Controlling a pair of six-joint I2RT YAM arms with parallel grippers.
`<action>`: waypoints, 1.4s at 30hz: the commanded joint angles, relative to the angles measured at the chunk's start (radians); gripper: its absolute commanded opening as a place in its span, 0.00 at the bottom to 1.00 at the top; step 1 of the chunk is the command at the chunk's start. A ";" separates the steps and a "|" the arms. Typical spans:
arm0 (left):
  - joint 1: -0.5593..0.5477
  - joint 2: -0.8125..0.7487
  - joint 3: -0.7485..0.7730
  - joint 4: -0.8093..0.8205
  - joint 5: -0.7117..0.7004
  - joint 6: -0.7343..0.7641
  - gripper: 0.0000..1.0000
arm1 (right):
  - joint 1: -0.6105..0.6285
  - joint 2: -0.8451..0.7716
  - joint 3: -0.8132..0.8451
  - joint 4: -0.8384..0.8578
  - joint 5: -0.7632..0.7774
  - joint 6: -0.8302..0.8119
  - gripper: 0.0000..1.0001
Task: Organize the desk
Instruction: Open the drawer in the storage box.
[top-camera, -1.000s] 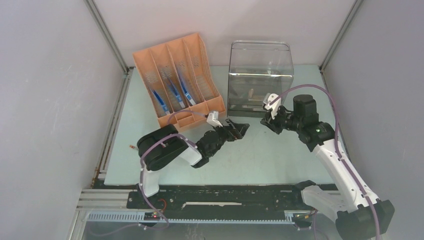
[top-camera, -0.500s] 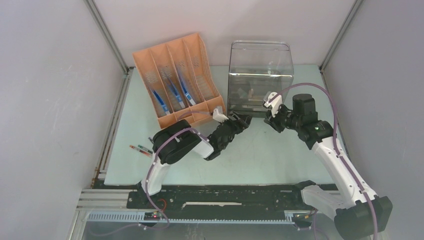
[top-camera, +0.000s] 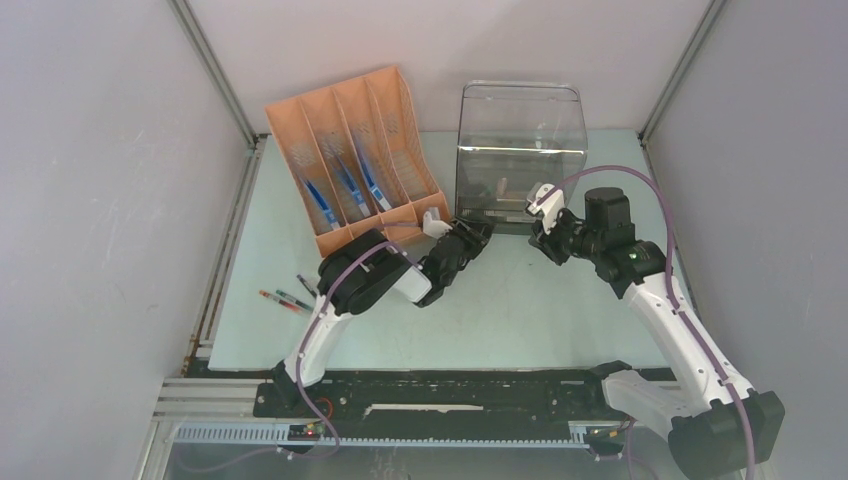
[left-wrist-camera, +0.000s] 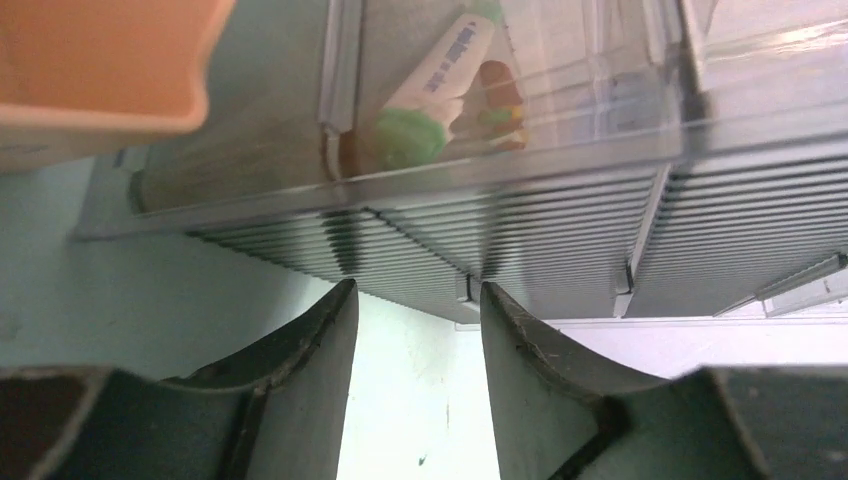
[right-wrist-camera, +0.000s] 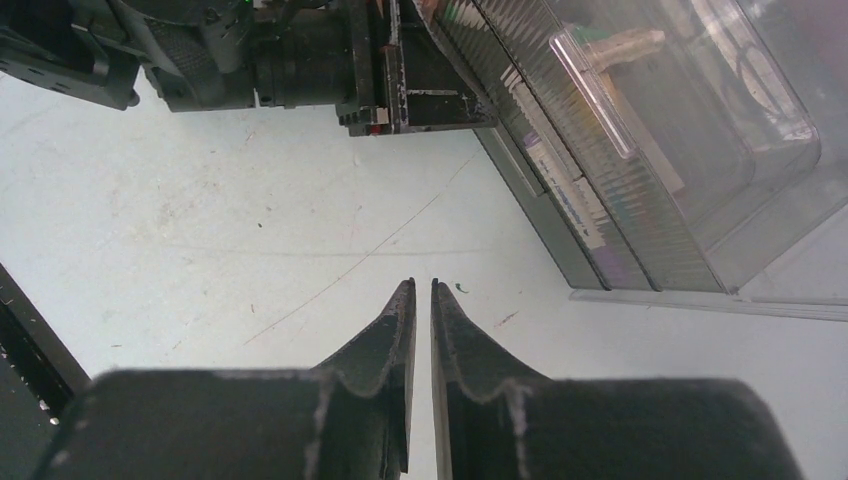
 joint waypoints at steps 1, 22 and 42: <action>0.010 0.020 0.052 0.015 0.025 -0.025 0.51 | -0.004 -0.004 0.028 0.009 0.005 -0.002 0.17; 0.019 0.082 0.091 0.079 0.067 -0.066 0.09 | -0.004 -0.005 0.028 0.002 -0.006 -0.010 0.16; -0.063 -0.060 -0.315 0.326 0.111 -0.102 0.06 | -0.004 -0.004 0.027 -0.002 -0.013 -0.014 0.16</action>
